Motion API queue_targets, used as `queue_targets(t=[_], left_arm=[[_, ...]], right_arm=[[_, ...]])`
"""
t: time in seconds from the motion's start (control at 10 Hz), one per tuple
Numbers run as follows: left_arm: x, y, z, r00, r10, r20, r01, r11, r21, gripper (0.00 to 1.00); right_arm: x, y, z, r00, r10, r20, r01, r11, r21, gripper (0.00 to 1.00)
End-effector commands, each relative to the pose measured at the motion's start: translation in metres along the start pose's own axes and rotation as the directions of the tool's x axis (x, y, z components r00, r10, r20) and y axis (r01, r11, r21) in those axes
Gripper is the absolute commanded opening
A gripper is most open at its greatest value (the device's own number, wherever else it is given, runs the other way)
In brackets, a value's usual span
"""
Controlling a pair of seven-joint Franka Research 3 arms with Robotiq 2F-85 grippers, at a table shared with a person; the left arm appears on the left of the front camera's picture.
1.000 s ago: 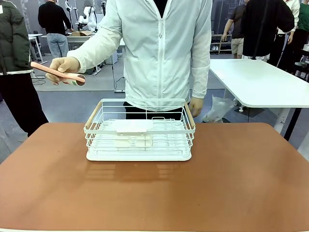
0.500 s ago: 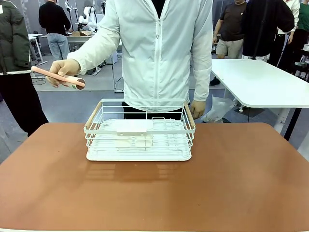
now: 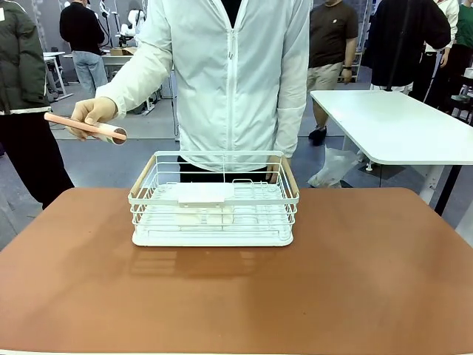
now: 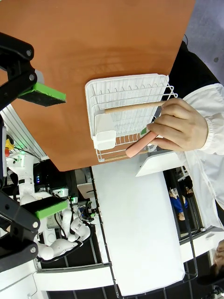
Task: Clean the table.
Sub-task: Pick up the Lint Roller when the human hands it over.
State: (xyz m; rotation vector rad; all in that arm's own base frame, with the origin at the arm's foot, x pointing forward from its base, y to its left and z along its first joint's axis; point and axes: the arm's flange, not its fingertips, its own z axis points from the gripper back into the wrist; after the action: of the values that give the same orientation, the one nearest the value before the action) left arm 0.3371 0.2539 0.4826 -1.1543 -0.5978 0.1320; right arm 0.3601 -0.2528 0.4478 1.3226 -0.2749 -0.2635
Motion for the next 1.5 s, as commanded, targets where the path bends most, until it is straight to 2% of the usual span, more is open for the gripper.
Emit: queue_targets(t=[0.0,0.1,0.5,0.8,1.0,1.2,1.4], left_arm=[[0.0,0.0,0.0,1.0,0.0,0.0,0.0,1.0,0.0,1.0],[-0.006,-0.019,-0.013,0.993,0.028,0.116,-0.043,0.992,0.122,1.0],[-0.015,-0.074,-0.054,0.96,0.128,0.247,-0.2,0.935,0.293,1.0],[-0.018,-0.088,-0.086,0.923,0.186,0.338,-0.297,0.902,0.314,1.0],[-0.014,-0.094,-0.111,0.909,0.178,0.377,-0.316,0.884,0.344,1.0],[-0.006,-0.09,-0.132,0.878,0.193,0.439,-0.365,0.863,0.35,1.0],[-0.01,-0.085,-0.146,0.877,0.187,0.443,-0.367,0.855,0.365,1.0]], right_arm=[[-0.001,0.001,0.002,1.0,0.003,0.0,-0.003,1.0,-0.001,1.0],[-0.001,0.001,0.002,1.0,0.003,0.0,-0.003,1.0,-0.001,1.0],[-0.001,0.001,0.002,1.0,0.003,0.0,-0.003,1.0,-0.001,1.0],[-0.001,0.001,0.002,1.0,0.003,0.0,-0.003,1.0,-0.001,1.0],[-0.001,0.001,0.002,1.0,0.003,0.0,-0.003,1.0,-0.001,1.0],[-0.001,0.001,0.002,1.0,0.003,0.0,-0.003,1.0,-0.001,1.0],[-0.001,0.001,0.002,1.0,0.003,0.0,-0.003,1.0,-0.001,1.0]])
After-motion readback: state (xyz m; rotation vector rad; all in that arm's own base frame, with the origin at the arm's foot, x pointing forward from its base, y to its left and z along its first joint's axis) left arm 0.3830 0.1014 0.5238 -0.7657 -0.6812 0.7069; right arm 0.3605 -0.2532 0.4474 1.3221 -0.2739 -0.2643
